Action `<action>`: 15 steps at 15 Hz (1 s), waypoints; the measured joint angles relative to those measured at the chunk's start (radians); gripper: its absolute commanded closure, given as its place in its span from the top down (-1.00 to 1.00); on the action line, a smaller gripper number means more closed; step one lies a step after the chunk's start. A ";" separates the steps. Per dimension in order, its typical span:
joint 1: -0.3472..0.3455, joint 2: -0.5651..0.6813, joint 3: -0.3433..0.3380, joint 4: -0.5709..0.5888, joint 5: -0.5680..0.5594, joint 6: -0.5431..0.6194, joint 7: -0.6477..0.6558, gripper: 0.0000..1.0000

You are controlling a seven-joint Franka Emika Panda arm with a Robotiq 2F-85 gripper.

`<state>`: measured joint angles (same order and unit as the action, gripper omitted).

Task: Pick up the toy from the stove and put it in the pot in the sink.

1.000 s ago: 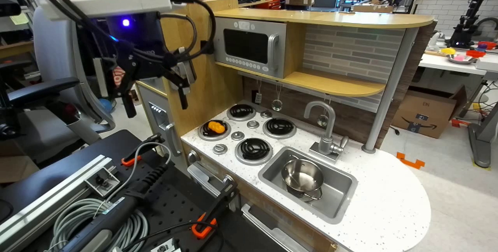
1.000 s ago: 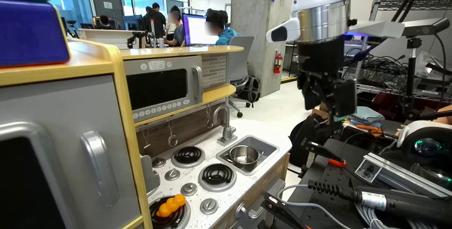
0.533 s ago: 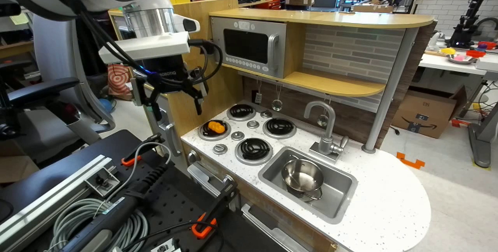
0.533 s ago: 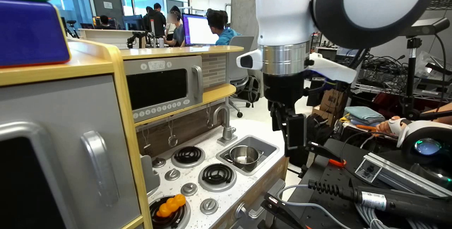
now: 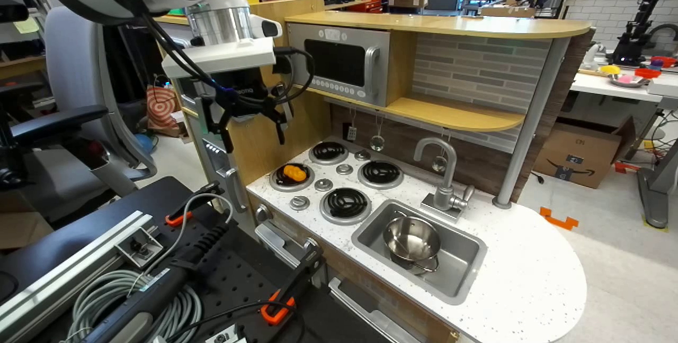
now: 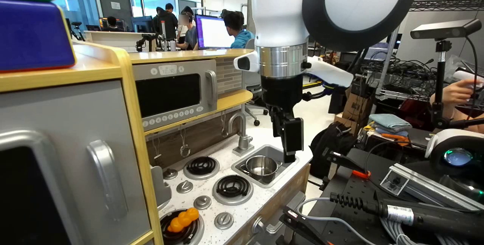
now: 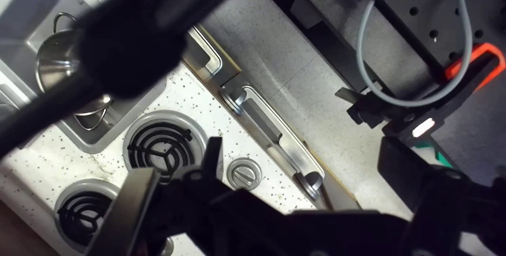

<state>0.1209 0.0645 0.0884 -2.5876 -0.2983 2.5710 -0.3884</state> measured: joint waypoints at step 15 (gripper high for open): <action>-0.097 -0.069 -0.064 -0.148 0.194 0.254 -0.846 1.00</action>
<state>0.0235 -0.0045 0.0242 -2.7354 -0.1042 2.8255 -1.2339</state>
